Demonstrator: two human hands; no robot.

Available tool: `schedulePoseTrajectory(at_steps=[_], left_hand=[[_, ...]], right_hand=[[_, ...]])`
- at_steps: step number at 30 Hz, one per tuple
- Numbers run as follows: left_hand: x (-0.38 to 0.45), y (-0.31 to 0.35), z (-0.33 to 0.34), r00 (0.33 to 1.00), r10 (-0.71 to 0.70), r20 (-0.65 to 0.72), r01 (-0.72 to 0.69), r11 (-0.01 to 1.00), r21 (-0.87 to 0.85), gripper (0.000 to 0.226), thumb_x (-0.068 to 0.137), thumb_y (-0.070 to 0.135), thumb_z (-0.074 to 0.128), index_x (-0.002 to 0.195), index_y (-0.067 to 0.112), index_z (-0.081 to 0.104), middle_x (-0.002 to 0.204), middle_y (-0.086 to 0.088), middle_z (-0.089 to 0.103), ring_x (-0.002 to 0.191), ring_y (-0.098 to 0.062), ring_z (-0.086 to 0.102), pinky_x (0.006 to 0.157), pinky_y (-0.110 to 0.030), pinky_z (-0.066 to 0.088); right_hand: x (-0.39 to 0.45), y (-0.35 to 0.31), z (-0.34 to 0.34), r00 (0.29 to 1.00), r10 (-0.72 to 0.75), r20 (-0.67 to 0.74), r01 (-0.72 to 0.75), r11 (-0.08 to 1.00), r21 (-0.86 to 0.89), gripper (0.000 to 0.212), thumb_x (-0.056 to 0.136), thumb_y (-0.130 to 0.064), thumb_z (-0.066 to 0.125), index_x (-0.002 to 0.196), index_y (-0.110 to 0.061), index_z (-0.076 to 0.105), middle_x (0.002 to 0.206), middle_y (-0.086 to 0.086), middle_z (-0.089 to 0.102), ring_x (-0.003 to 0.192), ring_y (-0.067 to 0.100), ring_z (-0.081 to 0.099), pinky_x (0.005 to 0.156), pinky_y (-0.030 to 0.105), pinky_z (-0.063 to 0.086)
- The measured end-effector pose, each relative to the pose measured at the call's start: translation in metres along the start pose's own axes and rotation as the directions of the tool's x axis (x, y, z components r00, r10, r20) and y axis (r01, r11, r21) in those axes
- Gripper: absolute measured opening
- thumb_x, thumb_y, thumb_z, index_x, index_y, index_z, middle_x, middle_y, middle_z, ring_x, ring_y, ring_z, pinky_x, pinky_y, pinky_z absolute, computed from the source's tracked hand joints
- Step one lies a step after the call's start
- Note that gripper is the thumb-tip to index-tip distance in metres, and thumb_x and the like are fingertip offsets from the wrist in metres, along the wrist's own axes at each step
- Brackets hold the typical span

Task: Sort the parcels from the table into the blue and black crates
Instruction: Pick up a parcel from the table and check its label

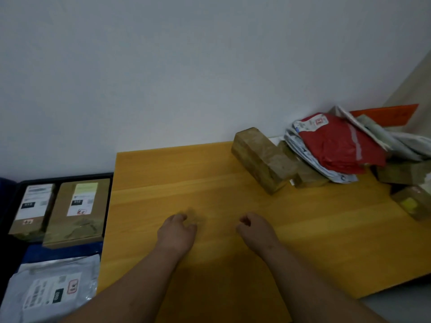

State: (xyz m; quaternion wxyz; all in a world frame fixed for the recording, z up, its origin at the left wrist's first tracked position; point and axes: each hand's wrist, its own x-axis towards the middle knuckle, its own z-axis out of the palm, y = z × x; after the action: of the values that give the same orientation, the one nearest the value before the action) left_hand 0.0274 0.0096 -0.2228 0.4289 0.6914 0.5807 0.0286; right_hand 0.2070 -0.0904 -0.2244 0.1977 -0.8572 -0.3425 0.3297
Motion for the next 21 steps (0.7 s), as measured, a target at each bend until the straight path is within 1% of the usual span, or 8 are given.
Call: schedulePoseTrajectory(at_steps=[3, 7, 10, 15, 18, 21], left_hand=[[0.007, 0.006, 0.008, 1.000, -0.024, 0.018, 0.024, 1.000, -0.001, 0.049, 0.099, 0.032, 0.051, 0.142, 0.011, 0.046, 0.149, -0.011, 0.042, 0.134, -0.029, 0.043, 0.109, -0.040, 0.038], [0.017, 0.022, 0.019, 0.996, -0.073, 0.044, 0.075, 0.997, -0.027, 0.049, 0.099, 0.033, 0.051, 0.144, 0.013, 0.044, 0.149, -0.012, 0.042, 0.133, -0.031, 0.044, 0.109, -0.042, 0.039], [0.029, 0.043, 0.033, 0.996, -0.089, 0.023, 0.090, 0.994, -0.065, 0.050, 0.099, 0.034, 0.051, 0.143, 0.012, 0.044, 0.149, -0.012, 0.042, 0.134, -0.032, 0.042, 0.109, -0.043, 0.038], [0.041, 0.085, 0.073, 0.991, -0.135, 0.012, 0.135, 0.982, -0.129, 0.050, 0.099, 0.036, 0.052, 0.142, 0.012, 0.046, 0.150, -0.013, 0.041, 0.136, -0.032, 0.040, 0.111, -0.045, 0.036], [0.045, 0.111, 0.094, 0.988, -0.156, -0.006, 0.152, 0.970, -0.188, 0.050, 0.098, 0.036, 0.053, 0.141, 0.012, 0.047, 0.148, -0.014, 0.042, 0.135, -0.033, 0.042, 0.110, -0.045, 0.037], [0.047, 0.127, 0.105, 0.982, -0.184, -0.034, 0.172, 0.958, -0.228, 0.049, 0.098, 0.036, 0.053, 0.140, 0.013, 0.049, 0.146, -0.014, 0.046, 0.133, -0.032, 0.044, 0.110, -0.045, 0.038]], right_hand=[[0.012, 0.009, -0.010, 0.998, 0.034, -0.044, -0.033, 0.999, 0.028, 0.038, 0.094, -0.026, 0.056, 0.130, -0.013, 0.057, 0.135, 0.007, 0.052, 0.122, 0.023, 0.051, 0.098, 0.034, 0.043], [0.030, 0.022, -0.028, 0.989, 0.047, -0.138, -0.050, 0.999, -0.021, 0.043, 0.091, -0.030, 0.059, 0.132, -0.017, 0.055, 0.139, 0.006, 0.046, 0.127, 0.024, 0.046, 0.102, 0.034, 0.039], [0.055, 0.029, -0.056, 0.976, 0.053, -0.212, -0.061, 0.997, -0.035, 0.056, 0.087, -0.036, 0.063, 0.139, -0.018, 0.049, 0.146, 0.007, 0.039, 0.133, 0.028, 0.038, 0.106, 0.038, 0.036], [0.088, 0.048, -0.104, 0.952, -0.031, -0.304, -0.021, 0.986, -0.167, 0.078, 0.083, -0.049, 0.069, 0.146, -0.019, 0.034, 0.157, 0.012, 0.018, 0.142, 0.035, 0.021, 0.112, 0.044, 0.028], [0.113, 0.059, -0.126, 0.954, -0.039, -0.296, -0.011, 0.986, -0.165, 0.093, 0.079, -0.053, 0.072, 0.151, -0.019, 0.023, 0.161, 0.015, 0.007, 0.146, 0.037, 0.013, 0.116, 0.047, 0.021], [0.134, 0.065, -0.138, 0.979, -0.015, -0.204, -0.021, 0.985, -0.170, 0.109, 0.074, -0.060, 0.074, 0.155, -0.021, 0.012, 0.163, 0.012, -0.001, 0.148, 0.037, 0.008, 0.117, 0.050, 0.019]])
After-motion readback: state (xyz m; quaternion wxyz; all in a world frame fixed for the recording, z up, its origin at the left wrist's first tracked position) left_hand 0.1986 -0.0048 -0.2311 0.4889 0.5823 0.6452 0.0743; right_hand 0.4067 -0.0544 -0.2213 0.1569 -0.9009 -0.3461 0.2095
